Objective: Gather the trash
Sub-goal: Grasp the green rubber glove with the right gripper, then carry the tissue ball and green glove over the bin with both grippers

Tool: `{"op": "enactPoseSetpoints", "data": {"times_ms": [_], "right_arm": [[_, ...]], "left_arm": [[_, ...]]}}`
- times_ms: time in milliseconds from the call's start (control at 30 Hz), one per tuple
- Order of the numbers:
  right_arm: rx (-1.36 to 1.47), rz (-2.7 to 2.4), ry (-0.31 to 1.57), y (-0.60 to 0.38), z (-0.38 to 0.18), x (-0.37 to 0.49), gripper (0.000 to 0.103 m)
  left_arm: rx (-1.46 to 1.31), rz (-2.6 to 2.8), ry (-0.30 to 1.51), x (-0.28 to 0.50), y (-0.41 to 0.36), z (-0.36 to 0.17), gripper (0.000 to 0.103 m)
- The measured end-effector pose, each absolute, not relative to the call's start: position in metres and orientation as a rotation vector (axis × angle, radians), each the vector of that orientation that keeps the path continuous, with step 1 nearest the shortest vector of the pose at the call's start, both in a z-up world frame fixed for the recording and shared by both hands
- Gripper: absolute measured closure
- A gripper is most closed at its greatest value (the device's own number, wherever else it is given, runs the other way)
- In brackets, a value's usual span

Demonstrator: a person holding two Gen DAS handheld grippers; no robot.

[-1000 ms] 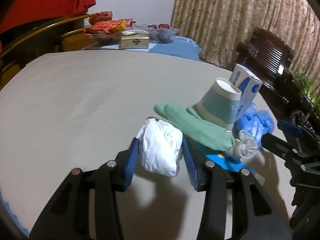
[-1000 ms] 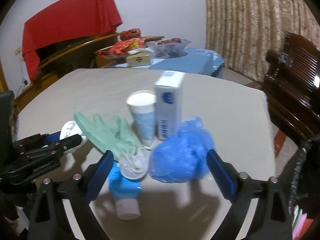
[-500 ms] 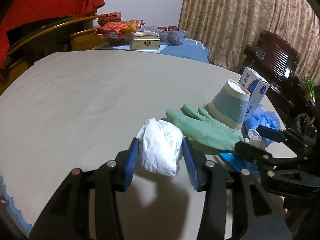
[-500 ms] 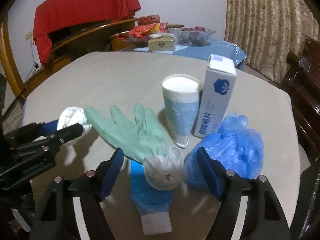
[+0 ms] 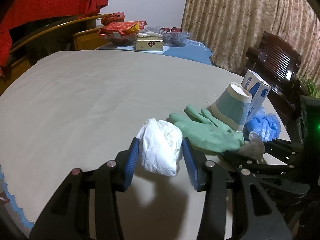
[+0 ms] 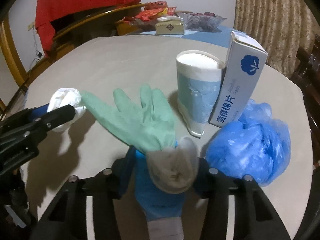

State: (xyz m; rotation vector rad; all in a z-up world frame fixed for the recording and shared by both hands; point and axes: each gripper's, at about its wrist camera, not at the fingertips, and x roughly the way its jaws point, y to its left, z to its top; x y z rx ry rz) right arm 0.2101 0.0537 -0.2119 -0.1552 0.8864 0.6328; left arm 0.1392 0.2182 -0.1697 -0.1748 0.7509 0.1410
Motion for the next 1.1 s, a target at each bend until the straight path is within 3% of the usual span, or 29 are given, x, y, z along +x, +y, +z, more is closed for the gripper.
{"op": "enactPoseSetpoints", "data": {"times_ms": [200,800,1100], "right_arm": [[-0.131,0.662,0.872,0.047,-0.2,0.205,0.072],[-0.054,0.636,0.76,0.006,-0.142,0.175,0.074],[-0.033,0.618,0.758,-0.007,-0.14,0.175,0.074]], "left_arm": [[-0.177,0.143,0.74,0.135,0.215,-0.163,0.06],[-0.165,0.121,0.684,0.118,0.194,-0.13,0.06],[-0.144,0.082,0.669,0.112,0.172,-0.121,0.06]]}}
